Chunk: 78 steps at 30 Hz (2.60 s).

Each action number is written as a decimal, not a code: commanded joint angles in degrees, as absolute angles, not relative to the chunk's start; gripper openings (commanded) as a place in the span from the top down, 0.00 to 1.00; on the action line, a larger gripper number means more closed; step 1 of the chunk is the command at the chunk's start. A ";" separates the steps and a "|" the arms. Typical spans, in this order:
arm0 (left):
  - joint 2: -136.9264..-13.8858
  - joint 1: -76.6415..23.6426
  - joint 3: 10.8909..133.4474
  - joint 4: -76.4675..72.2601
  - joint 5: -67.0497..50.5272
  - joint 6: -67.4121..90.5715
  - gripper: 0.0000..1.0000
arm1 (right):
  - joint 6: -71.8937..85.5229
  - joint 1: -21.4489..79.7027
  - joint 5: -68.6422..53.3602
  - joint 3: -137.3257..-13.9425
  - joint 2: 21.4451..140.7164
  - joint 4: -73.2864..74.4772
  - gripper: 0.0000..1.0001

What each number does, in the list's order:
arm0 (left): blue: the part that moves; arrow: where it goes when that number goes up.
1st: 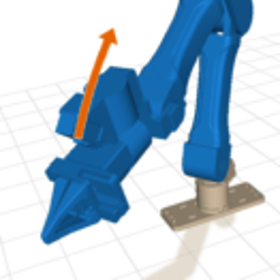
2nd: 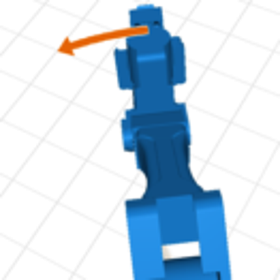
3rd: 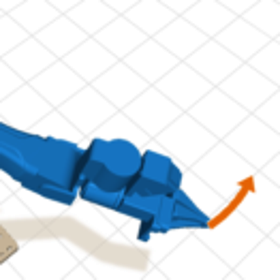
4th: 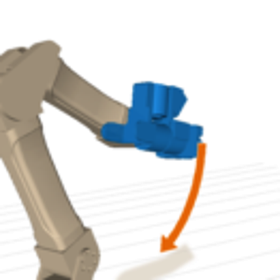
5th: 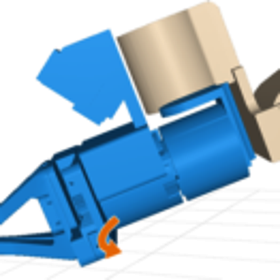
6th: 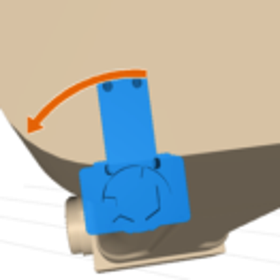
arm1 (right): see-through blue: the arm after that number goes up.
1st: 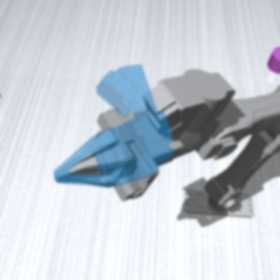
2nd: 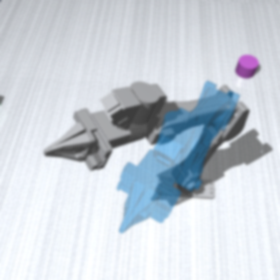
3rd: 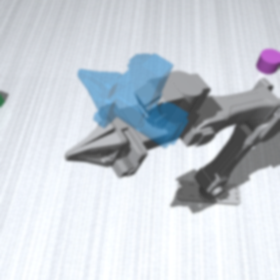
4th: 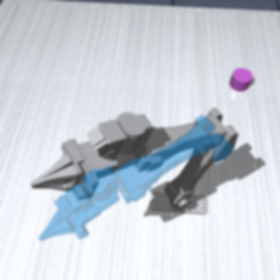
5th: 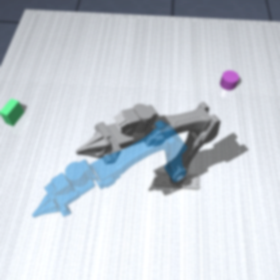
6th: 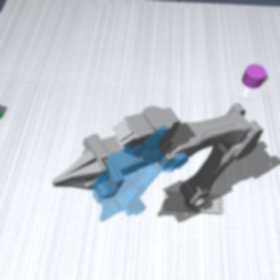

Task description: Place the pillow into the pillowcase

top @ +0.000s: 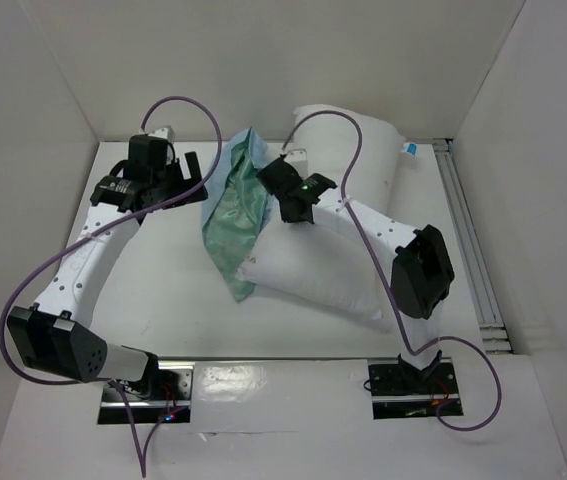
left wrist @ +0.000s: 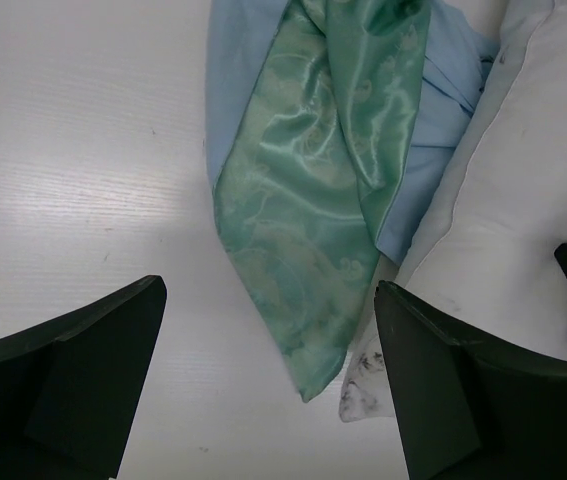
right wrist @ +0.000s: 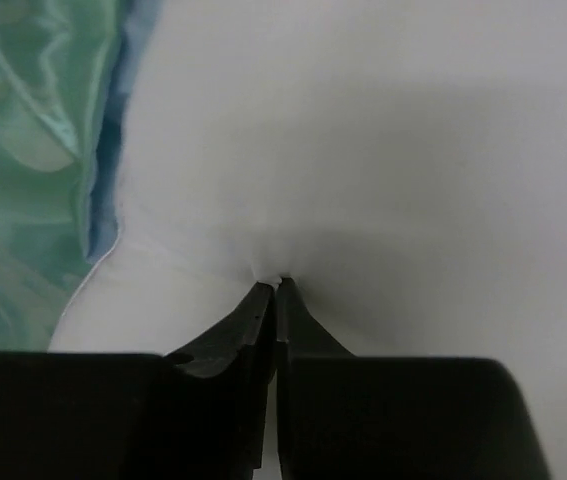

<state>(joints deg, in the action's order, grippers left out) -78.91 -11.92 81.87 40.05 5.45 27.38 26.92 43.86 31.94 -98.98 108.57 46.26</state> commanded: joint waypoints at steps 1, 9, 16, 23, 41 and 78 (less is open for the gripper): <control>-77.52 -11.87 82.62 39.99 4.22 28.39 0.01 | 30.32 39.30 31.73 -92.48 104.60 46.23 0.96; -80.24 -11.34 81.47 39.29 4.04 27.68 0.01 | 23.31 31.30 40.25 -87.98 88.25 49.56 1.00; -88.84 -11.34 84.45 38.06 -0.16 29.88 0.02 | 19.69 28.21 49.22 -86.58 81.66 57.04 1.00; -102.36 -9.94 88.85 38.14 -4.37 32.33 0.02 | 16.35 30.66 37.81 -86.73 78.40 49.75 0.18; -123.83 -6.33 92.63 35.50 -12.66 35.95 0.42 | 18.28 37.09 14.78 -98.61 96.05 36.48 0.04; -109.34 4.48 110.11 48.16 -17.84 29.62 1.00 | 18.73 27.52 9.86 -127.77 127.63 2.36 1.00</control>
<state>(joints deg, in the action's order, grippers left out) -112.27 2.09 103.42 47.35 -18.70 31.24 19.44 28.67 13.76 -124.40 139.09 12.86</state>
